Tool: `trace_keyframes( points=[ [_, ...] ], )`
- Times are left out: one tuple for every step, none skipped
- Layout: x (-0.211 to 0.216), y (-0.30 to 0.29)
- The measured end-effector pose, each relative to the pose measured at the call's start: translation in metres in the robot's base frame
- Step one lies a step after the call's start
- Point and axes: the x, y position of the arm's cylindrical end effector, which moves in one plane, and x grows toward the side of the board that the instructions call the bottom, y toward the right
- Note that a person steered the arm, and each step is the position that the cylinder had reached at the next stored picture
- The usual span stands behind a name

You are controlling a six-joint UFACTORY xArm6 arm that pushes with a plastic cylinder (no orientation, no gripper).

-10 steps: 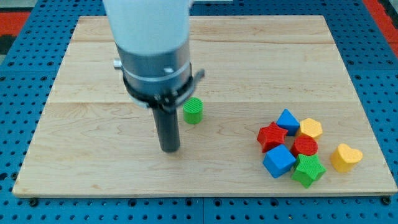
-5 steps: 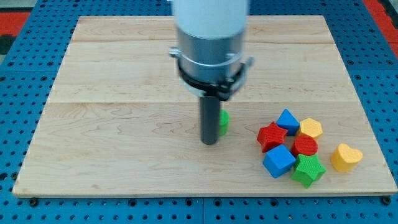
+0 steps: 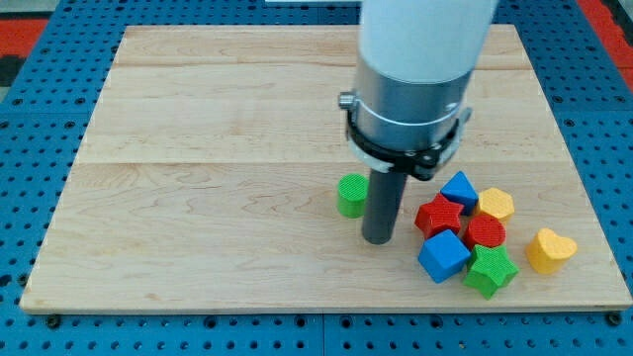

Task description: Push green circle into the blue triangle

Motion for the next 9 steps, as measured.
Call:
trace_keyframes(
  points=[
    [-0.004,-0.023],
    [-0.025,-0.041],
    [-0.070,-0.034],
    [-0.085,-0.020],
    [-0.085,-0.020],
    [-0.079,-0.013],
    [-0.079,0.009],
    [-0.079,0.029],
    [-0.079,0.045]
  ],
)
